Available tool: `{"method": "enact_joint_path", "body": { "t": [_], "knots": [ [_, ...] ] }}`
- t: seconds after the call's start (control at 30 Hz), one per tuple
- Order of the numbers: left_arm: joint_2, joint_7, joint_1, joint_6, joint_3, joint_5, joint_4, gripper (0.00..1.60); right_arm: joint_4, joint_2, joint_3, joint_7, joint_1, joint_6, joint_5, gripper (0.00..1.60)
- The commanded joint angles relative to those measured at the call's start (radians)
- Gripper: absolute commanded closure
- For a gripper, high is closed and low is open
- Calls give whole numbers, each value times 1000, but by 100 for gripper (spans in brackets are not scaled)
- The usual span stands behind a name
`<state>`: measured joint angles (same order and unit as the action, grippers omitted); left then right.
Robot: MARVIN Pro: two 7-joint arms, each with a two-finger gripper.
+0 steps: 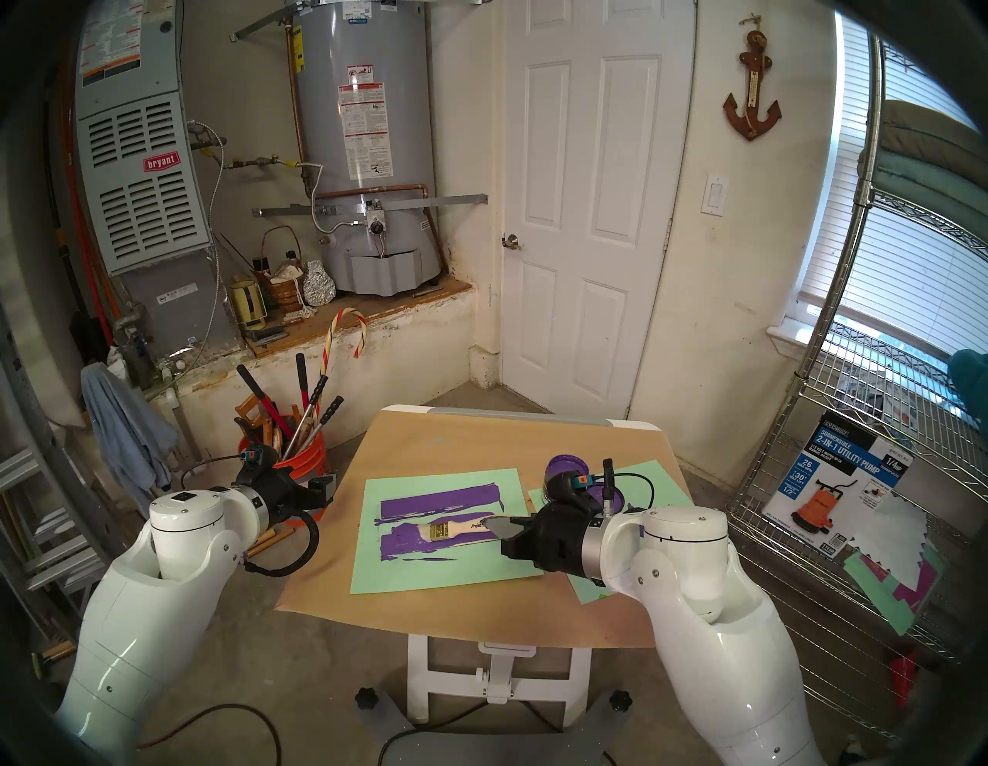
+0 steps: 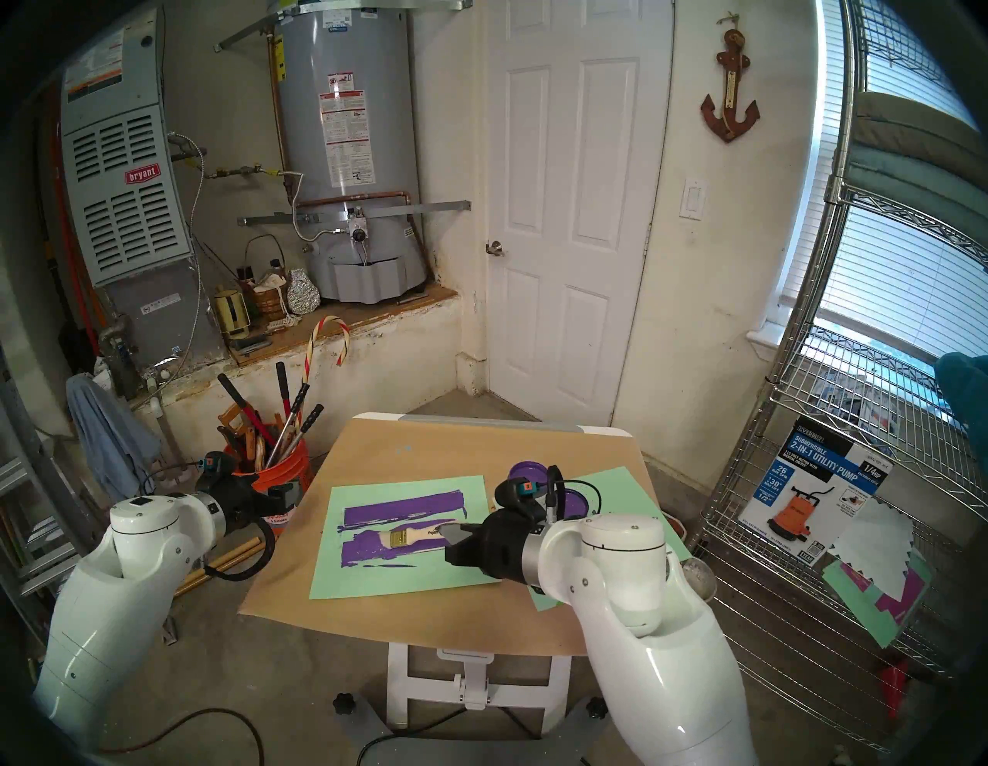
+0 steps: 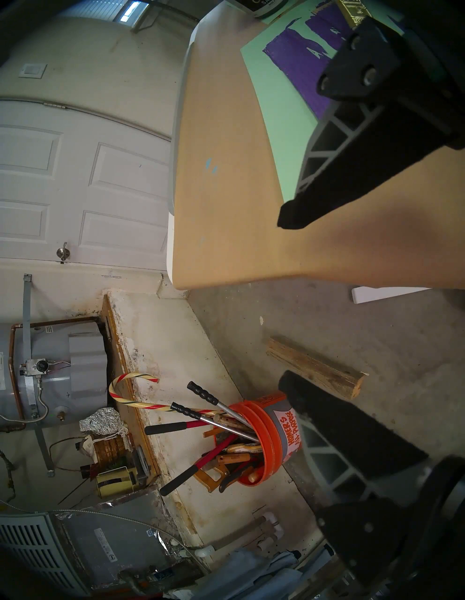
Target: Pick up brush, dip the brush into paint, and paint the wood
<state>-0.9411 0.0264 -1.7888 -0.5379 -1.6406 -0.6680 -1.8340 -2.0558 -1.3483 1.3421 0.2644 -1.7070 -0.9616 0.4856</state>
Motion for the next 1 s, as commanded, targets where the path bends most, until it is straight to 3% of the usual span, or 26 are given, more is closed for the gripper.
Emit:
{"method": "enact_joint_path", "body": {
  "t": [0.0,0.97],
  "knots": [
    [1,1,4,2,-9,-2,-15,0,-29,20,9,9,-3,2,3,160],
    [1,1,4,2,-9,-2,-15,0,-78,93,76,55,-70,2,6,160]
  ]
}}
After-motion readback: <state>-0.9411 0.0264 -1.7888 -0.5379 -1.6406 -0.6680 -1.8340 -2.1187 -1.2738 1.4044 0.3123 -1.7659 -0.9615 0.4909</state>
